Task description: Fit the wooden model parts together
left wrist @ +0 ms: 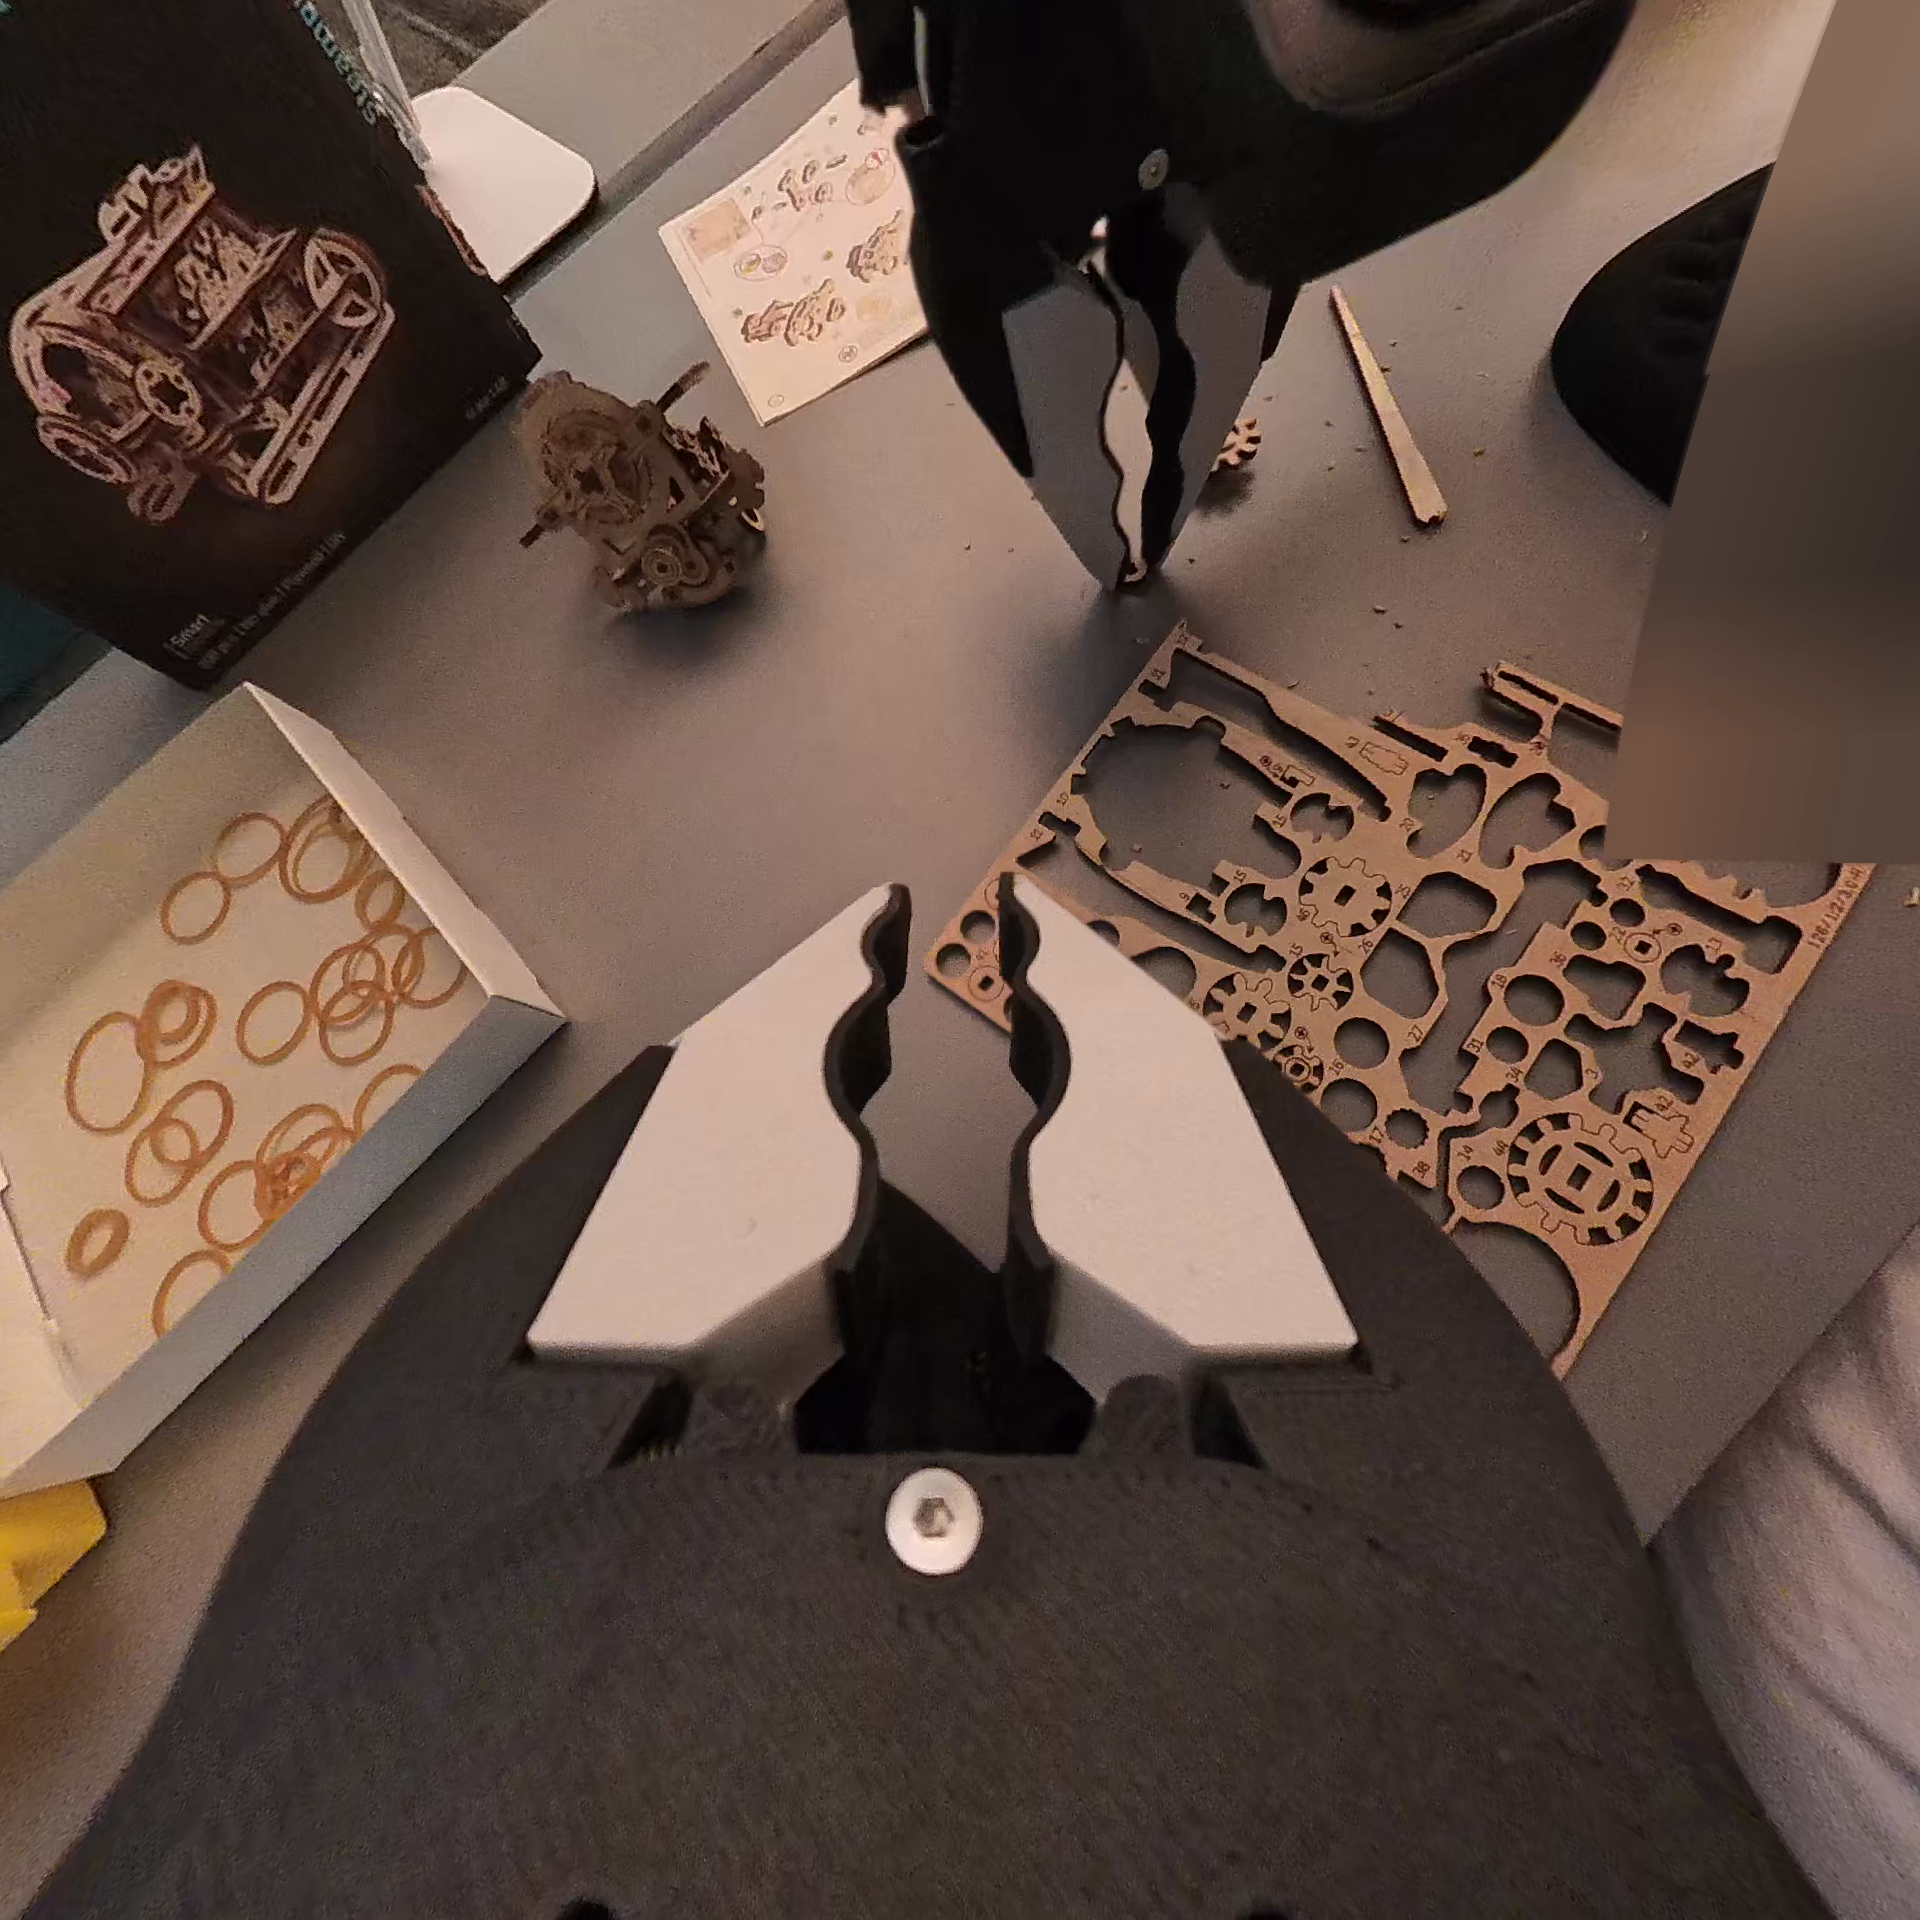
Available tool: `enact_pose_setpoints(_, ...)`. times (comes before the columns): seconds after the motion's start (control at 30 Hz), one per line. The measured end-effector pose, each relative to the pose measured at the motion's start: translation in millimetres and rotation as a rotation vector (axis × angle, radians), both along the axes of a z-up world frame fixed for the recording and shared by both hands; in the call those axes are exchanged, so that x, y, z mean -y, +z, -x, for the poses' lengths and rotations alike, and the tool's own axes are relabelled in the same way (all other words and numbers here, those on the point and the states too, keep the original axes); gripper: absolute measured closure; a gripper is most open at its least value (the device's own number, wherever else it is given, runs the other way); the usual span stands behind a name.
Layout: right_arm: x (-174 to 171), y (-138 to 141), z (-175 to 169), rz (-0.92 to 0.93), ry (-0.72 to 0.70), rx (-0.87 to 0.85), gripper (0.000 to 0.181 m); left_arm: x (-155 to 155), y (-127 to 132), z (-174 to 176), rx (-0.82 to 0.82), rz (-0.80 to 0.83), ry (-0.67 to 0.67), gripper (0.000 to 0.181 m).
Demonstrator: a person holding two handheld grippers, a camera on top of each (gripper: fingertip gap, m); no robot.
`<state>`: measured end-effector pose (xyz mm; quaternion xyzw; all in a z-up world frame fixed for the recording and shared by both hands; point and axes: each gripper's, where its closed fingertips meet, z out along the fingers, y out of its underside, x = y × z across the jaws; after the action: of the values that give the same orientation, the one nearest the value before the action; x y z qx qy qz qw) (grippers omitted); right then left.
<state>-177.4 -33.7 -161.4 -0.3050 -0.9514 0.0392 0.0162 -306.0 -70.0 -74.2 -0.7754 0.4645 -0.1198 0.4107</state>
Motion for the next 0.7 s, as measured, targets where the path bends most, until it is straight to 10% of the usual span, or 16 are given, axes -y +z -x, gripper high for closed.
enact_pose_setpoints(0.27,-45.6,87.4,-7.9,0.165,-0.863,-0.411,0.174,-25.1,-16.4,-33.8,0.05,0.052,-0.119,0.163)
enact_pose_setpoints(0.4,-28.0,86.4,-35.9,0.225,-1.241,-0.476,0.174,-43.3,-31.7,-71.6,0.069,0.114,-0.26,0.159)
enact_pose_setpoints(0.7,-9.6,46.0,-46.3,0.288,-1.42,-0.331,0.173,-70.2,-44.4,-110.3,0.179,0.126,-0.427,0.154)
